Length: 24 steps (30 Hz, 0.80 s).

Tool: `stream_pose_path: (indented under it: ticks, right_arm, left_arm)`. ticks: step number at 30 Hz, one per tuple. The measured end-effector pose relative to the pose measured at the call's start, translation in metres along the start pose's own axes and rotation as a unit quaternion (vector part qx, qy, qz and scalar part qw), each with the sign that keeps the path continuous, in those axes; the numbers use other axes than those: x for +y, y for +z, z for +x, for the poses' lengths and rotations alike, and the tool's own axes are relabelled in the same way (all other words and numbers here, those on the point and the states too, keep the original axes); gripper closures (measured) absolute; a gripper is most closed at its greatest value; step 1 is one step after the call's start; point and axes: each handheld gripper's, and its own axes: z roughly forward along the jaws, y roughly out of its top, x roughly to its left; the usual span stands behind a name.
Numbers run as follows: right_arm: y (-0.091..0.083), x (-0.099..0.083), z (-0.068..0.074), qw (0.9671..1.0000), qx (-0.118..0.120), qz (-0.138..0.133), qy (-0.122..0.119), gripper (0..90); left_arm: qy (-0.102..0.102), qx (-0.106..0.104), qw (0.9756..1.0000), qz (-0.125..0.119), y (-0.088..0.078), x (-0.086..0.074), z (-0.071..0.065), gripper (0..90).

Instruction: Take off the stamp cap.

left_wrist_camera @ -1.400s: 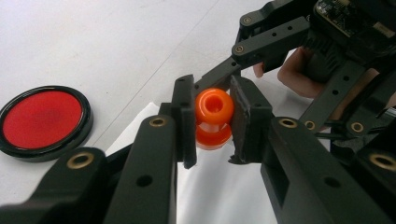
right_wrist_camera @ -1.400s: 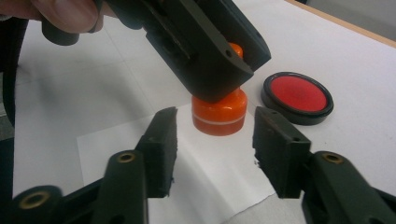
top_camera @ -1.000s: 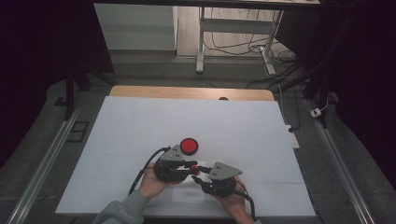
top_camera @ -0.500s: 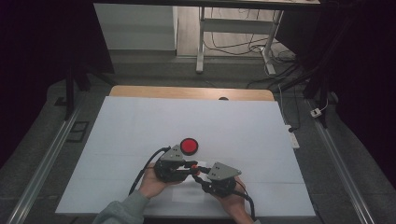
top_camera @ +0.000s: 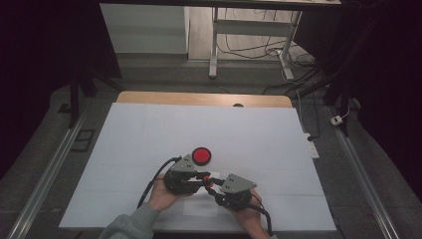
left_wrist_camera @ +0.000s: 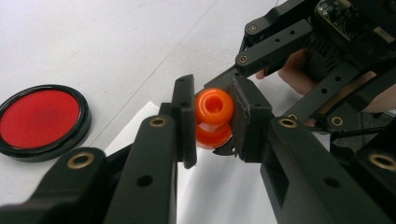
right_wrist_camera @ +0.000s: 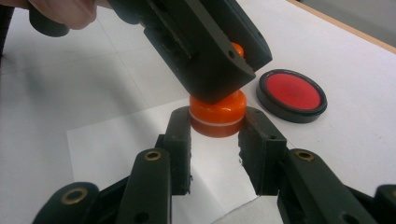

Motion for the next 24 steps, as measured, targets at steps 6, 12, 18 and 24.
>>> stream_pose_path:
  ticks: [6,12,18,24]
  right_arm:
    - [-0.0011,0.0001,-0.0001,1.0,0.0,-0.004,0.001,64.4]
    - [-0.0009,-0.0007,0.0004,1.0,-0.002,-0.007,0.002,64.5]
    - [-0.0009,-0.0009,0.001,1.0,-0.004,-0.001,-0.004,64.5]
    - [-0.0013,-0.0013,0.0007,1.0,-0.004,-0.004,-0.004,64.5]
  left_arm:
    - [-0.001,-0.002,1.0,-0.006,-0.0008,-0.0004,0.0,72.3]
    - [0.0,-0.001,1.0,-0.005,-0.0002,-0.0005,-0.0004,72.3]
    - [0.0,0.0,1.0,-0.003,0.0005,-0.0008,-0.0006,72.4]
    - [0.003,0.001,1.0,-0.006,0.0002,-0.0011,-0.0011,72.4]
